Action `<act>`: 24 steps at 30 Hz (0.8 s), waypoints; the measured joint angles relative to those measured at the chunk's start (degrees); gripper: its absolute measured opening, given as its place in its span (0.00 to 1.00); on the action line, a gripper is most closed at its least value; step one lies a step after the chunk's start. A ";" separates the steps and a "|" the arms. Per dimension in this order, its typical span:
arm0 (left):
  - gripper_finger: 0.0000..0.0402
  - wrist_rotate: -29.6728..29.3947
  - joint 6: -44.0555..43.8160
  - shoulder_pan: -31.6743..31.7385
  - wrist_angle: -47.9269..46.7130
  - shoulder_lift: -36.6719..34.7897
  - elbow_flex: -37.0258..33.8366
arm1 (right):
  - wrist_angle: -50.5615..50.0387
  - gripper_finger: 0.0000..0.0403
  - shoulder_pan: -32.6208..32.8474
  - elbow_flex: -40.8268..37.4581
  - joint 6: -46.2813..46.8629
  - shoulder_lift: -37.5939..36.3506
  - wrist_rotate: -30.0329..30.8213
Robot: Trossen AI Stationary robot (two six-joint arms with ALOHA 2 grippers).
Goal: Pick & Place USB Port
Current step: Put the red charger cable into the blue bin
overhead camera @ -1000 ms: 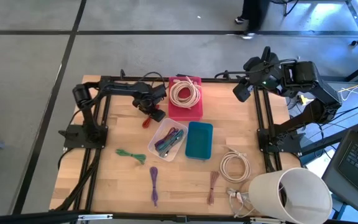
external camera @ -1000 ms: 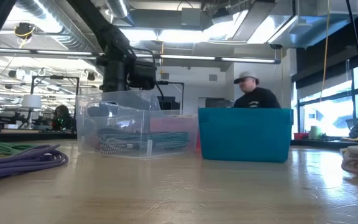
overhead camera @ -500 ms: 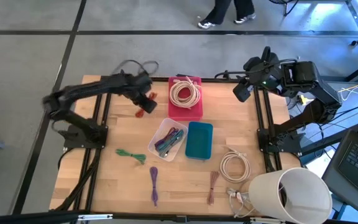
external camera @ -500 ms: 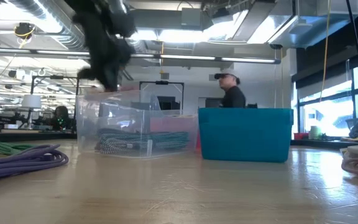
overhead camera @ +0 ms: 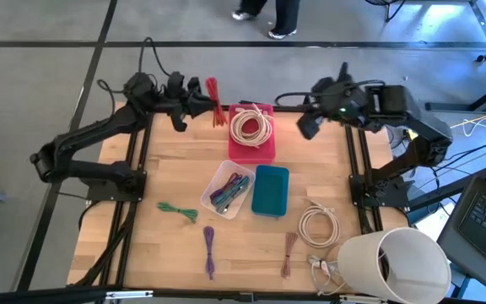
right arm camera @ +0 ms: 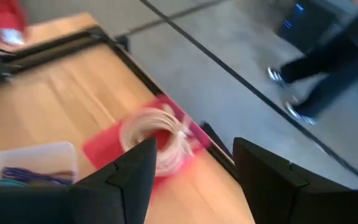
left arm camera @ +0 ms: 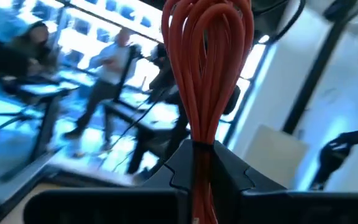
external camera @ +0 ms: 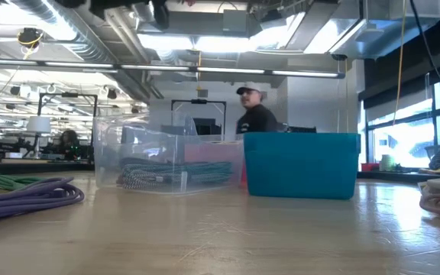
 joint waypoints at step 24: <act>0.05 13.27 -10.33 -0.74 21.59 13.52 7.70 | 35.78 0.53 0.00 -0.02 -12.10 12.44 -20.11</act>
